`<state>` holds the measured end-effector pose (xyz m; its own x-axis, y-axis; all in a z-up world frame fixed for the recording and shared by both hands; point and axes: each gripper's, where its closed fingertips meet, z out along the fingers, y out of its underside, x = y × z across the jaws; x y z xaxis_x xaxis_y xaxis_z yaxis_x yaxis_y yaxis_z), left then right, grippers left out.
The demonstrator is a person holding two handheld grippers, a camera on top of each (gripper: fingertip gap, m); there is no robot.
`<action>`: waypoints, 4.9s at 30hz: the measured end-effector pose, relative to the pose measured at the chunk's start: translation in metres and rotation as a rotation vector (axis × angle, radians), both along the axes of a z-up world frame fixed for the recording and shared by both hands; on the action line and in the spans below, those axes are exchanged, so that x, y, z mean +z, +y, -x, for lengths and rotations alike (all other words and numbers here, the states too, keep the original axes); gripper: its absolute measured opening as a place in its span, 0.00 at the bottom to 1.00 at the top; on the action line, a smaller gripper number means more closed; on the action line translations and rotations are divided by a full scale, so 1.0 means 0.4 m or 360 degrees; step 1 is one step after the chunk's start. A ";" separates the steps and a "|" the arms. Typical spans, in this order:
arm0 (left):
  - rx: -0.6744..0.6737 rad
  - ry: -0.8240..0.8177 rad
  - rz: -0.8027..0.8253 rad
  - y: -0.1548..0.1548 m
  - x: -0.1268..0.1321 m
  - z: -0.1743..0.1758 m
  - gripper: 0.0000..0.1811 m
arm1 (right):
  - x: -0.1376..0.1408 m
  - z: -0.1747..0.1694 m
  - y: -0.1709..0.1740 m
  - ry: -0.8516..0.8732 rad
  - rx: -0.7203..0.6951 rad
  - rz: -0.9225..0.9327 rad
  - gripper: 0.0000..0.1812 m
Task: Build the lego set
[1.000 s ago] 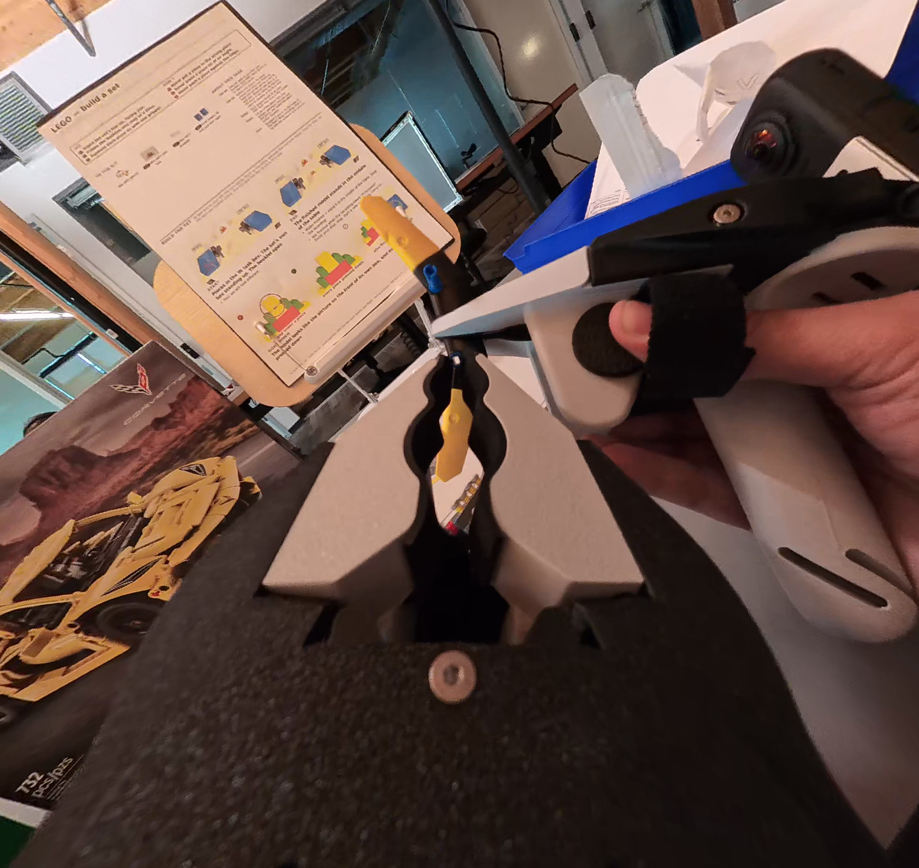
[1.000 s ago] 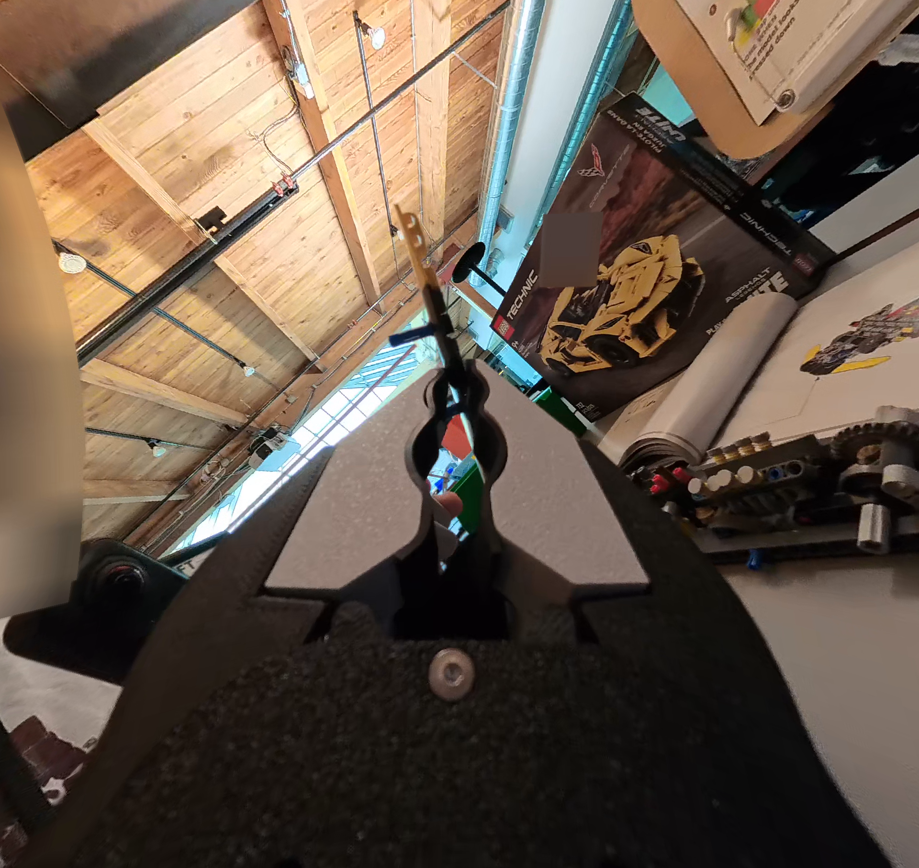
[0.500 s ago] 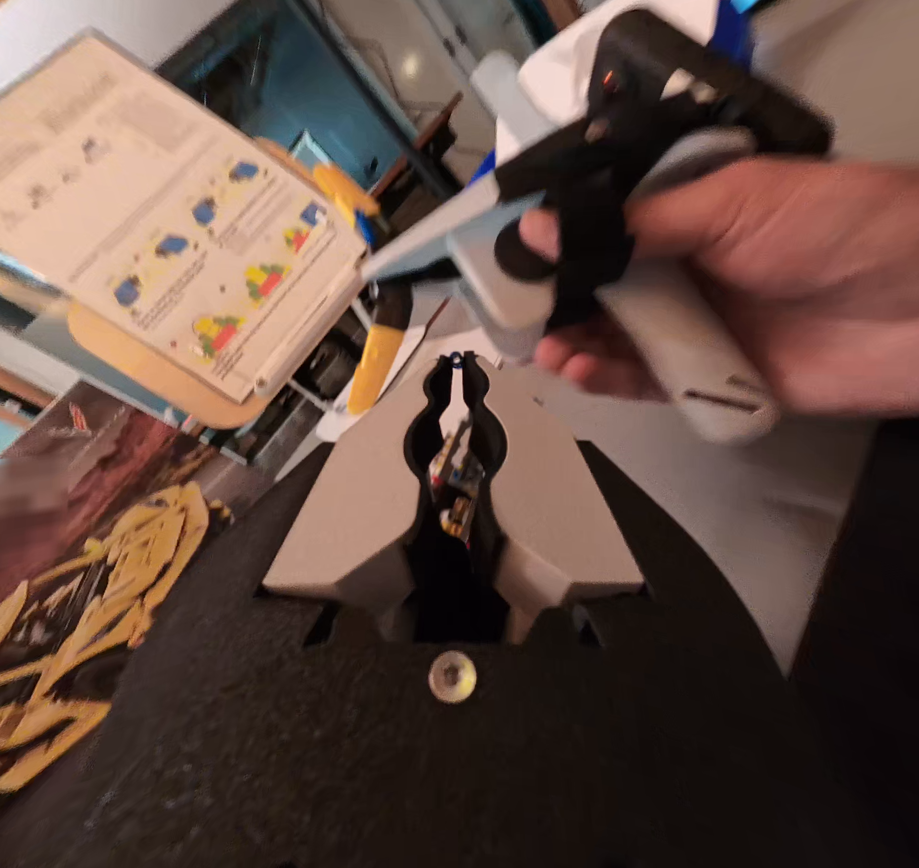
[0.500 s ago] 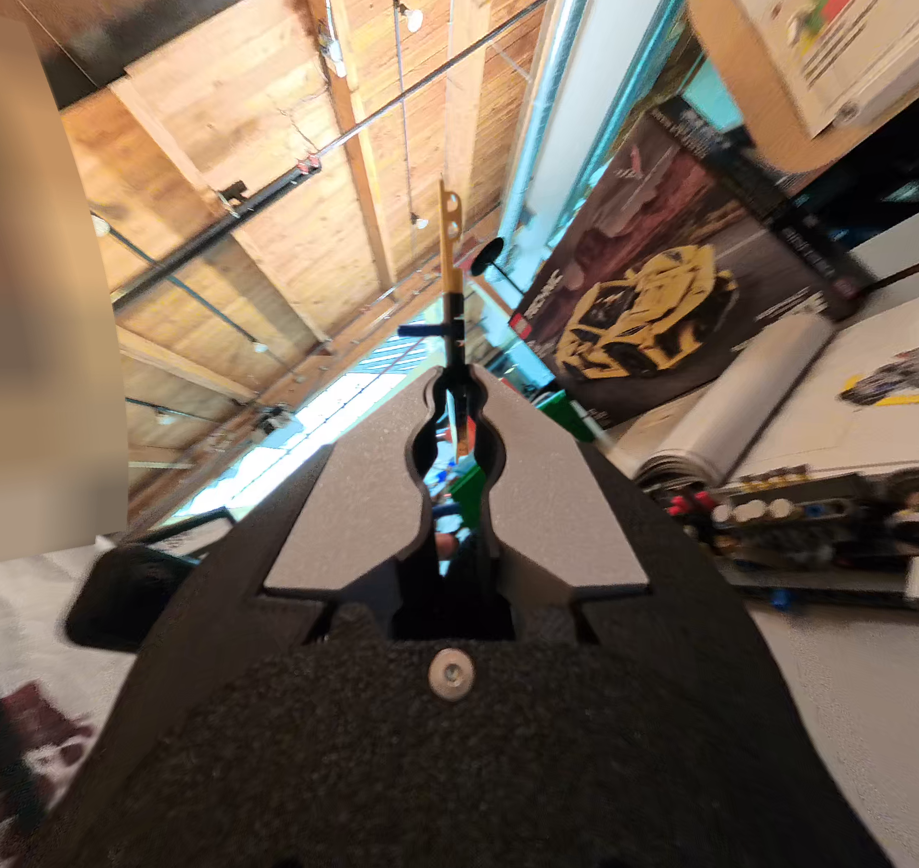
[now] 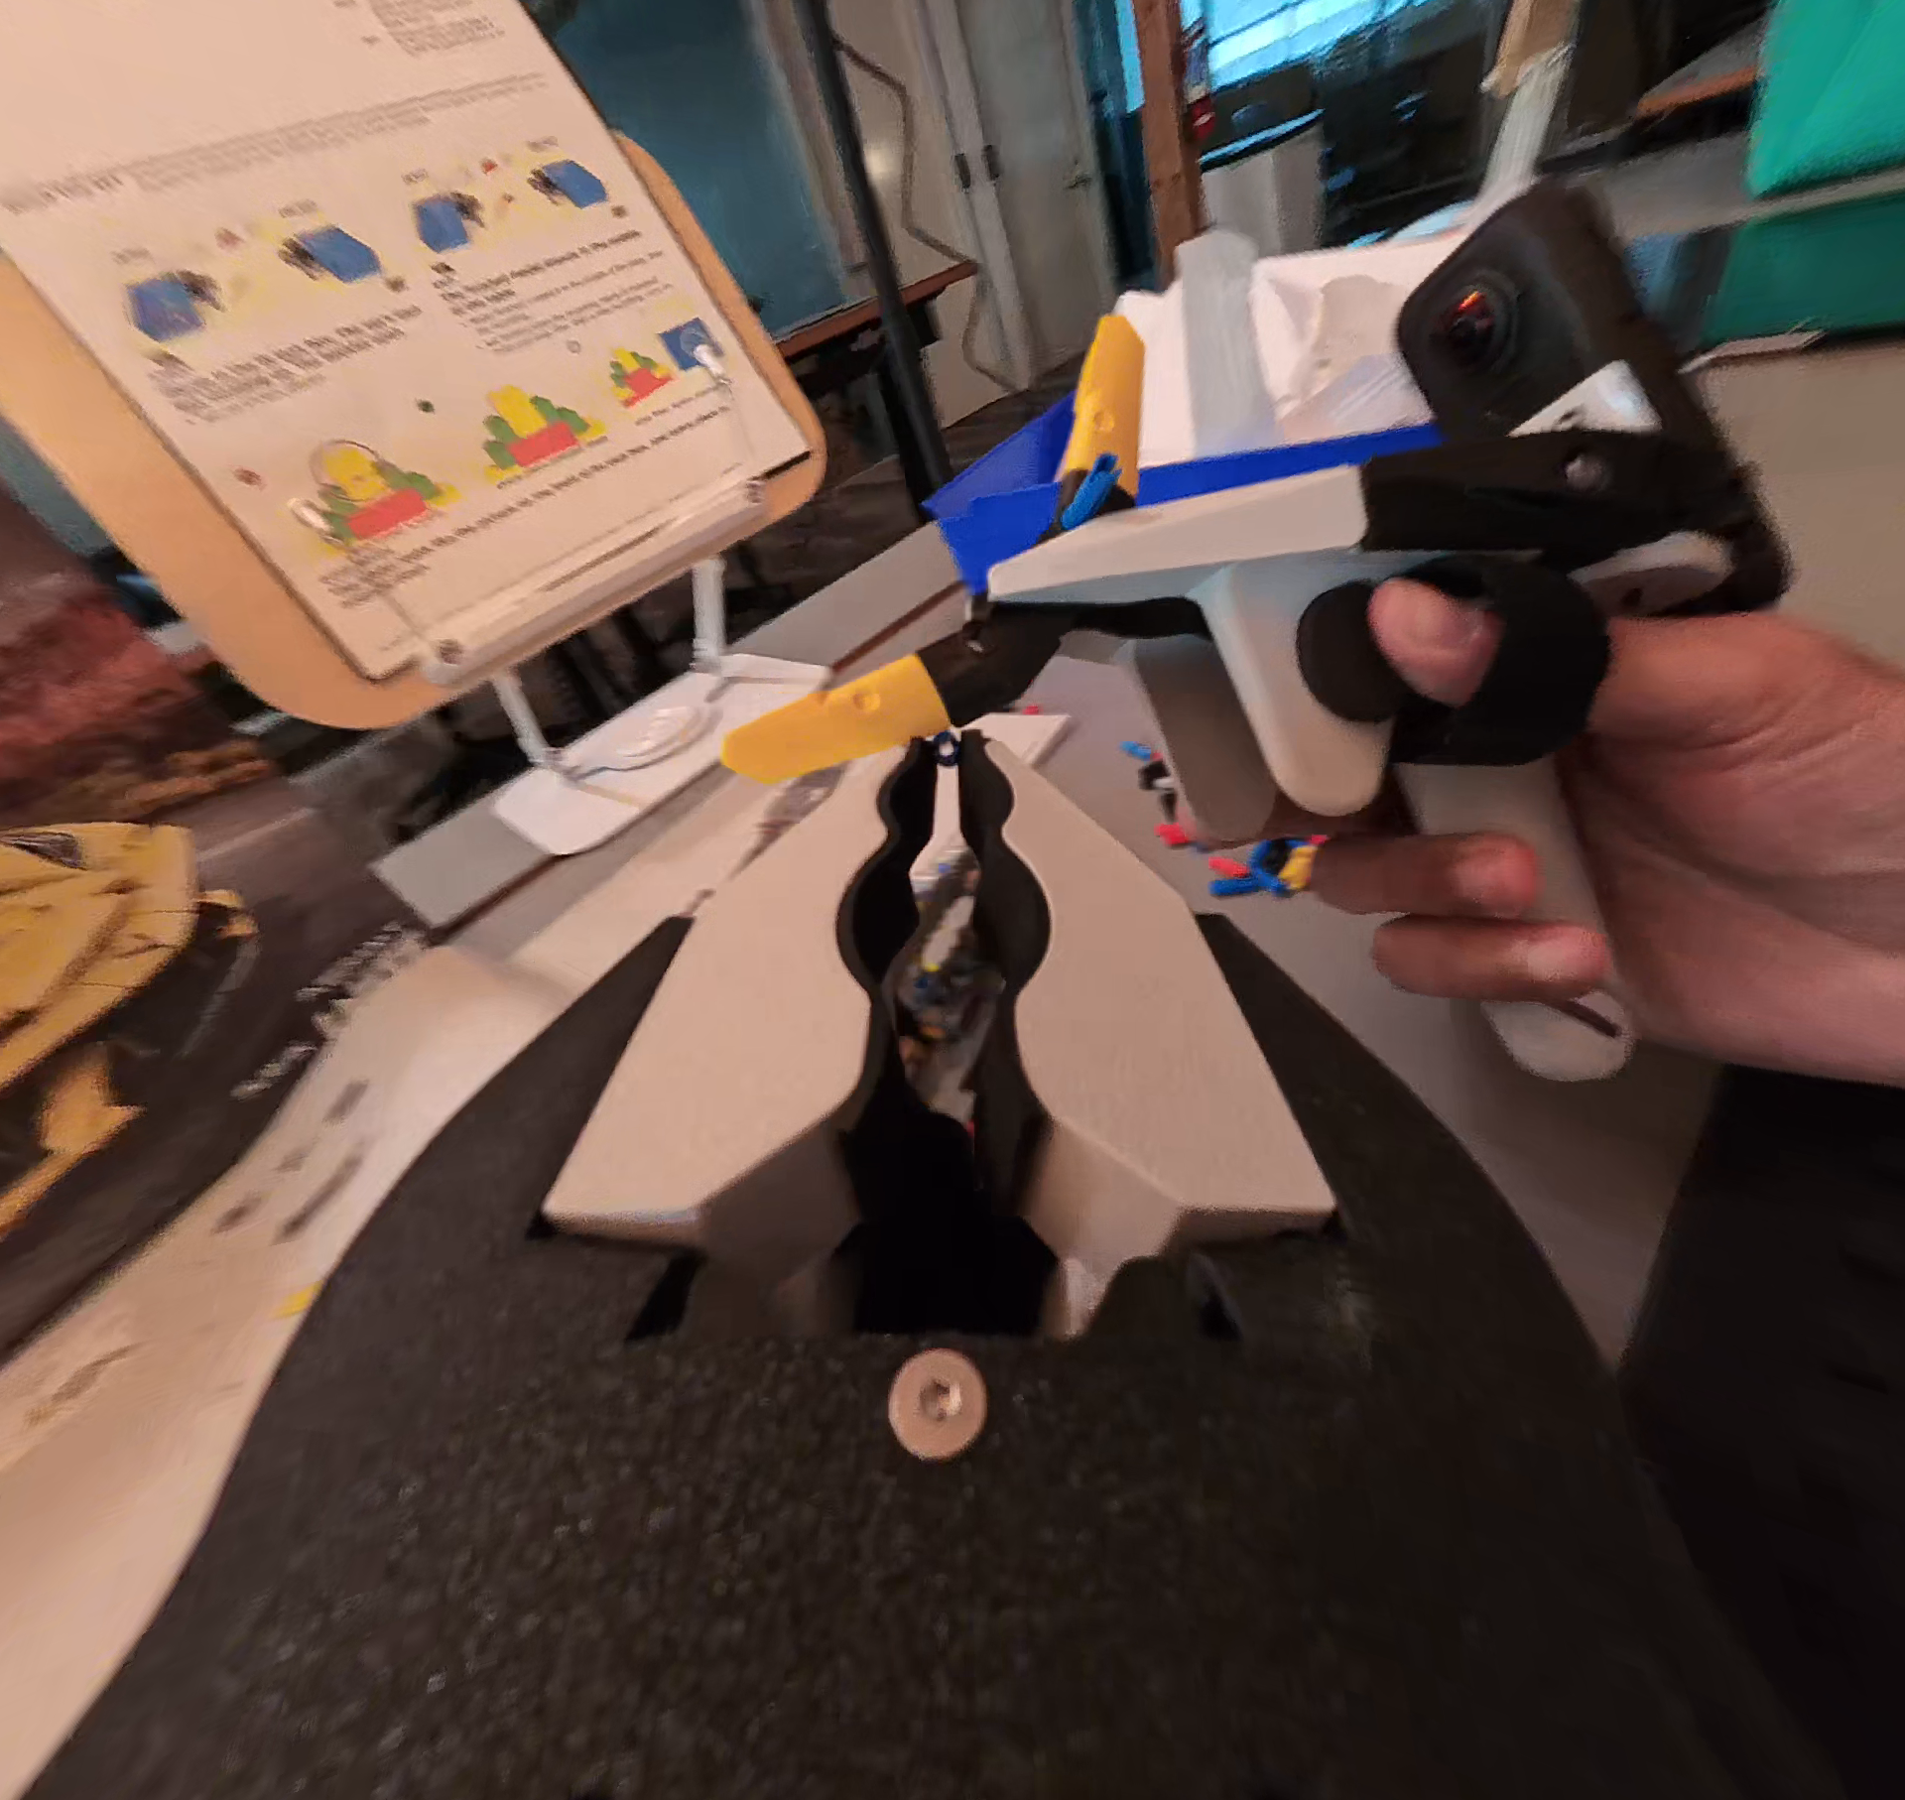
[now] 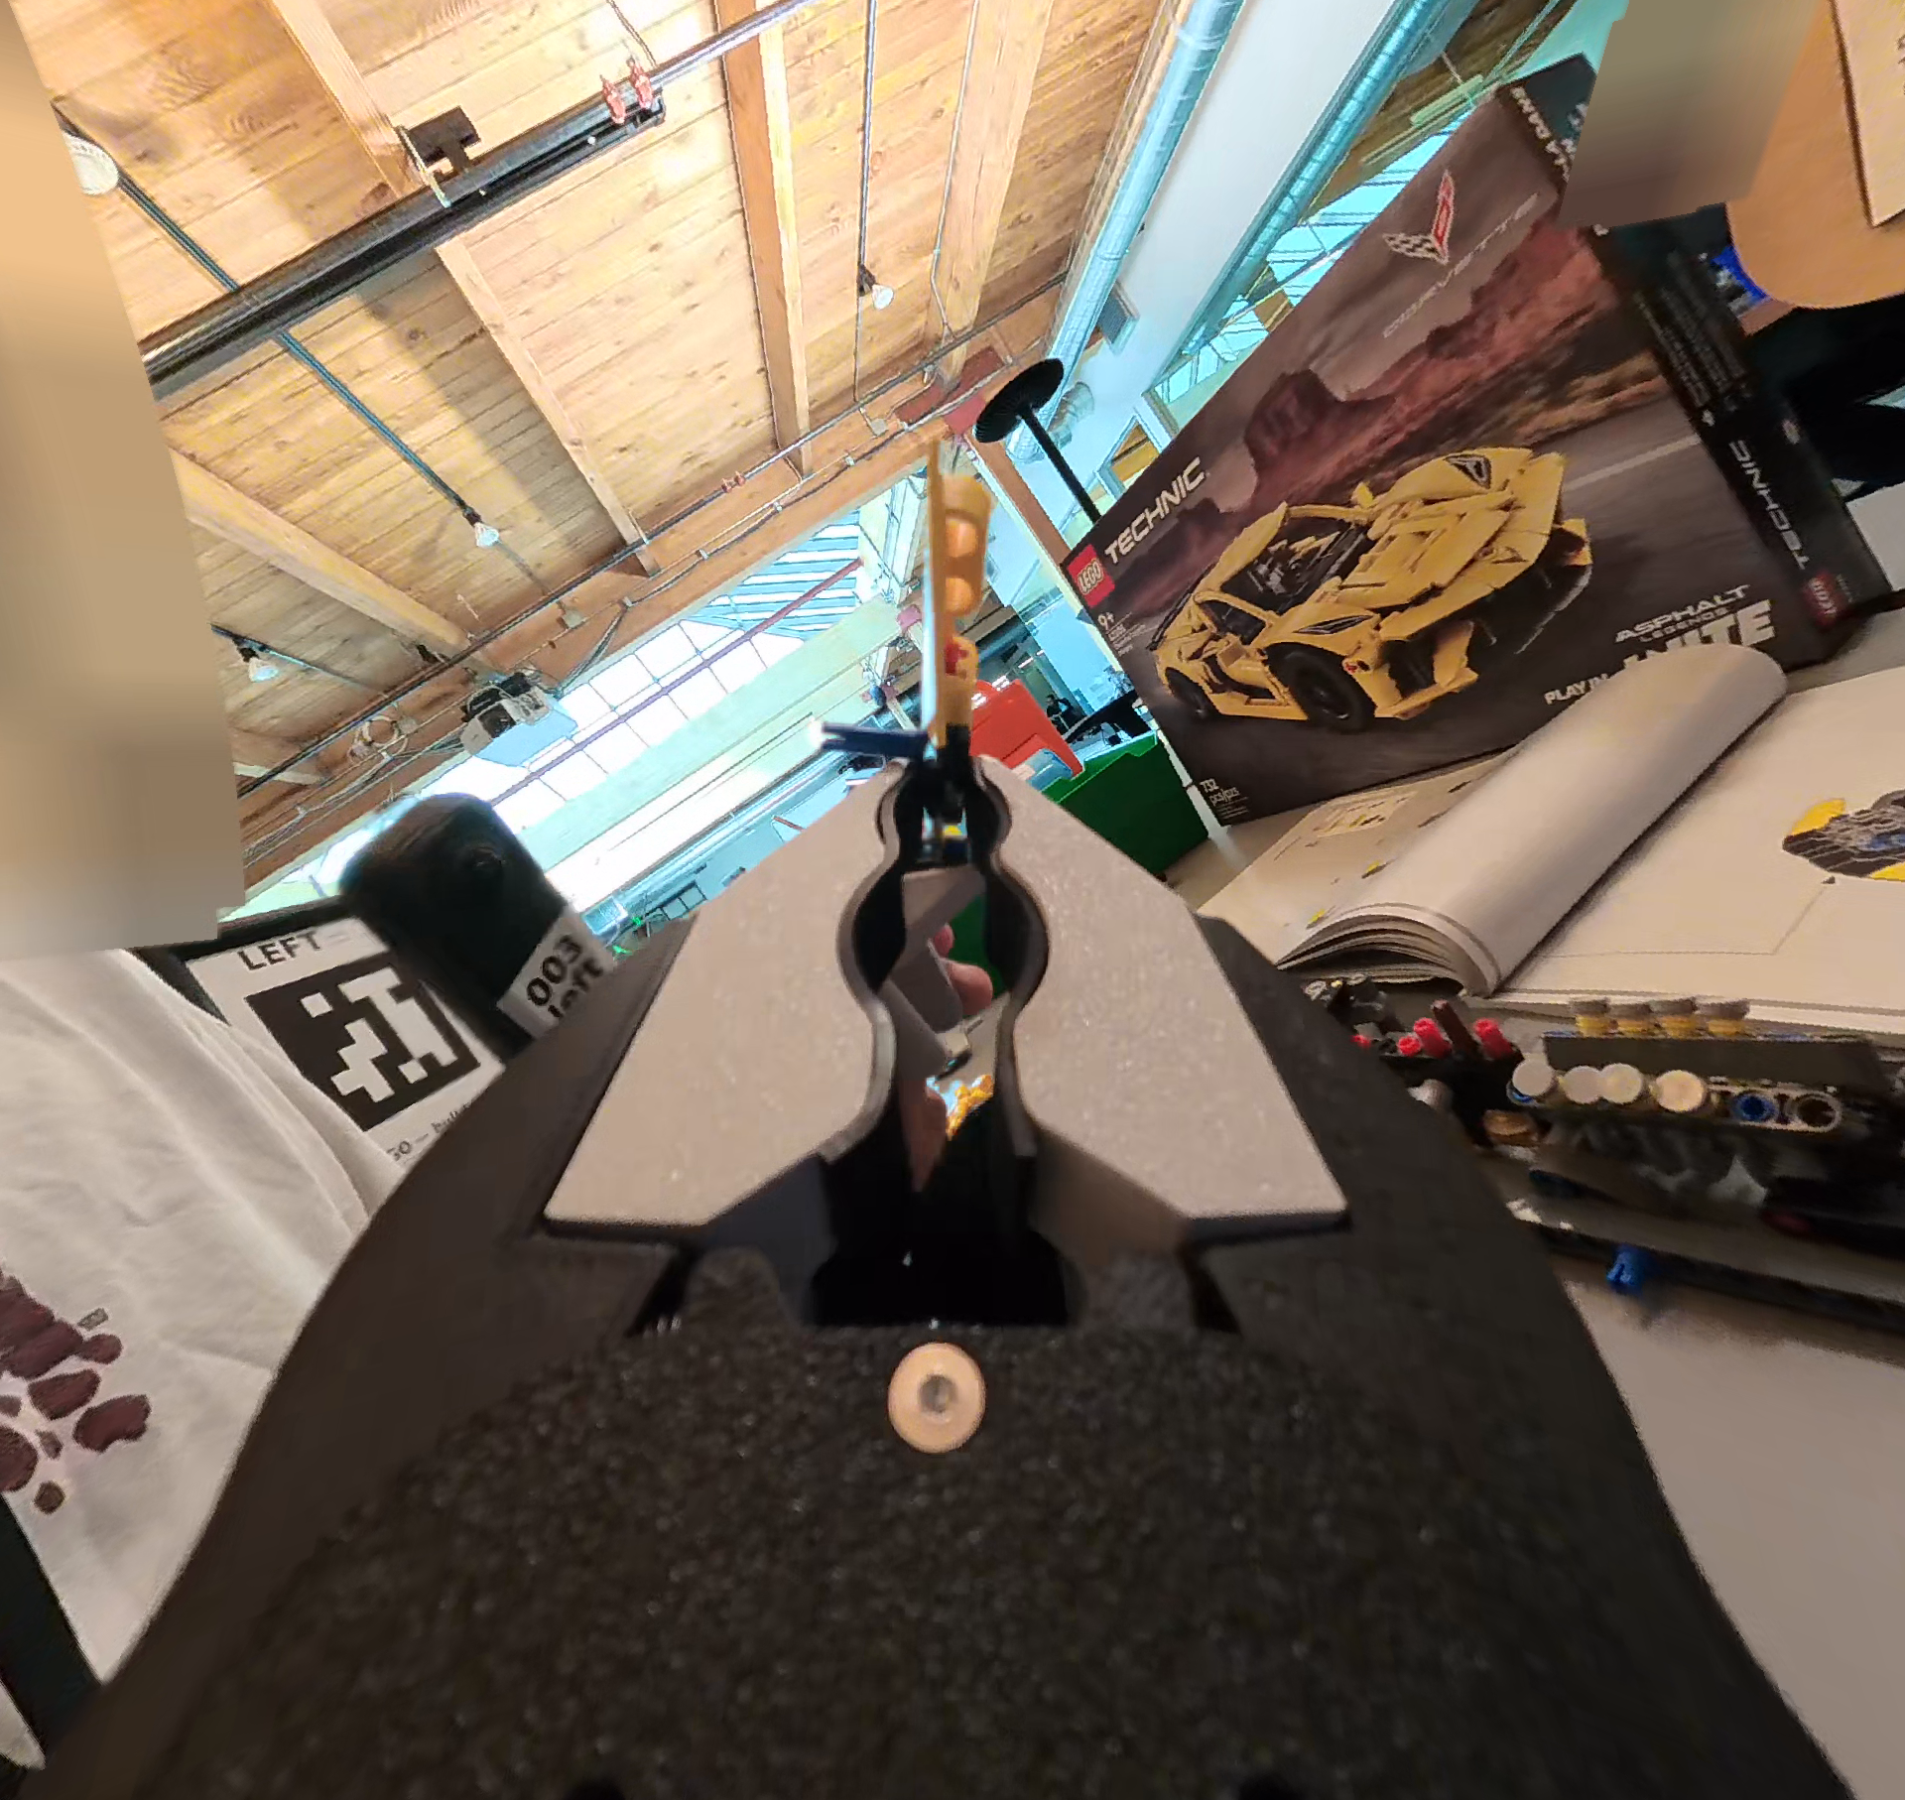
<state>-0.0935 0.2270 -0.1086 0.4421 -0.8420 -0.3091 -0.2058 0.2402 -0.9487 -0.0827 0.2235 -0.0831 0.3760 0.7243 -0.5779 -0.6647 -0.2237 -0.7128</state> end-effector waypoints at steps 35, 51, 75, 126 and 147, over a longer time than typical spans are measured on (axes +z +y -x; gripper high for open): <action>-0.0260 0.0481 0.0064 0.003 -0.186 0.181 0.02 | -0.383 -0.012 -0.266 -0.1765 0.1160 0.1130 0.20; -0.0338 0.0566 0.0067 -0.020 -0.213 0.170 0.02 | -0.421 0.022 -0.223 -0.2792 0.1615 0.0103 0.18; -0.0602 0.0698 0.0393 -0.090 -0.277 0.146 0.02 | -0.345 0.161 -0.135 -0.2543 0.0481 -0.0345 0.03; -0.1087 0.0884 0.0765 -0.216 -0.320 0.200 0.02 | -0.417 0.199 -0.231 -0.2746 0.1441 0.0319 0.04; 0.0101 0.0210 -0.0123 0.027 -0.064 0.184 0.01 | -0.160 0.180 0.069 -0.0957 0.0167 0.0322 0.03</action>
<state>-0.1672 0.2376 -0.1340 0.4447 -0.7852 -0.4308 -0.3445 0.2941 -0.8916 -0.1547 0.2512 -0.1472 0.6100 0.6736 -0.4174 -0.1297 -0.4348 -0.8912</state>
